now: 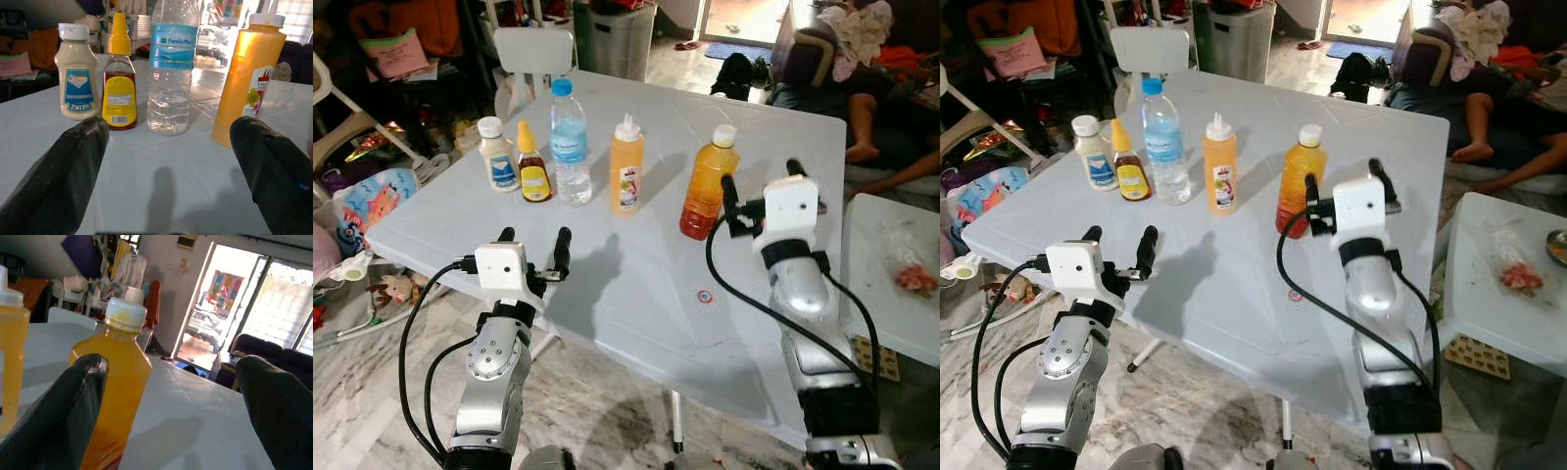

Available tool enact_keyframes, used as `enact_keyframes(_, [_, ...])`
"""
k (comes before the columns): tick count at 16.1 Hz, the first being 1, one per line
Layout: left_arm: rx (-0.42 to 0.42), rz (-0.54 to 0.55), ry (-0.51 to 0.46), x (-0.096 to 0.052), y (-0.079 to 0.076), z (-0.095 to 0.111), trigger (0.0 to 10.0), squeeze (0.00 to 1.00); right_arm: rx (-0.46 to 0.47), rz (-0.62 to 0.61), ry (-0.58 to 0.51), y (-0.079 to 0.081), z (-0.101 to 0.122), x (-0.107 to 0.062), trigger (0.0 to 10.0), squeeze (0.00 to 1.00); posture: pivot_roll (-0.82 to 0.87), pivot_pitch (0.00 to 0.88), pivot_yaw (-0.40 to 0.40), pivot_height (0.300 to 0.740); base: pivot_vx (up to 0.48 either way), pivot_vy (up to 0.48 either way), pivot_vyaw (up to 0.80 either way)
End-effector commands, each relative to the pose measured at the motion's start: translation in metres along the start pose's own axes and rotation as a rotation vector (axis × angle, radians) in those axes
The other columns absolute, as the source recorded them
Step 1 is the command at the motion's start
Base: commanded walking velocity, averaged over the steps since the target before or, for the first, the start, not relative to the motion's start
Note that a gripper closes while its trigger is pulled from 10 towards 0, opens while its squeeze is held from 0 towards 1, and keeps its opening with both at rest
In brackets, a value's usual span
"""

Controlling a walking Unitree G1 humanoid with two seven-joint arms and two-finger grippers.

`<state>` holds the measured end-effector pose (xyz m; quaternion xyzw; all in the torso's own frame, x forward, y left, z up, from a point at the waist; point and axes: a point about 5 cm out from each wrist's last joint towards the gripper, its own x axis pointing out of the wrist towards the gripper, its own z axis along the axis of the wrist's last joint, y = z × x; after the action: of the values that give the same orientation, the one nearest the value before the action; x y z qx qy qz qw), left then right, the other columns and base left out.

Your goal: Restocking fridge

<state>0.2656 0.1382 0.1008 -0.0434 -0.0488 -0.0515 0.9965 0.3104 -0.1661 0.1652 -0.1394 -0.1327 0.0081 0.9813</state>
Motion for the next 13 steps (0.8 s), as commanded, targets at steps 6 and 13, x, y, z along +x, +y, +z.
enact_keyframes(6, [0.009, -0.021, -0.016, 0.002, -0.002, 0.004, 10.0, 0.00, 0.030, 0.010, -0.089, 0.002, 0.023, 0.023, 10.0, 0.00, -0.05, 0.014, 0.006, 0.740, 0.000, 0.000, 0.00])
enact_keyframes(13, [0.008, -0.026, -0.015, 0.002, -0.003, 0.005, 10.0, 0.00, 0.088, -0.031, -0.096, 0.001, 0.032, 0.045, 10.0, 0.00, -0.04, 0.014, 0.005, 0.740, 0.000, 0.000, 0.00])
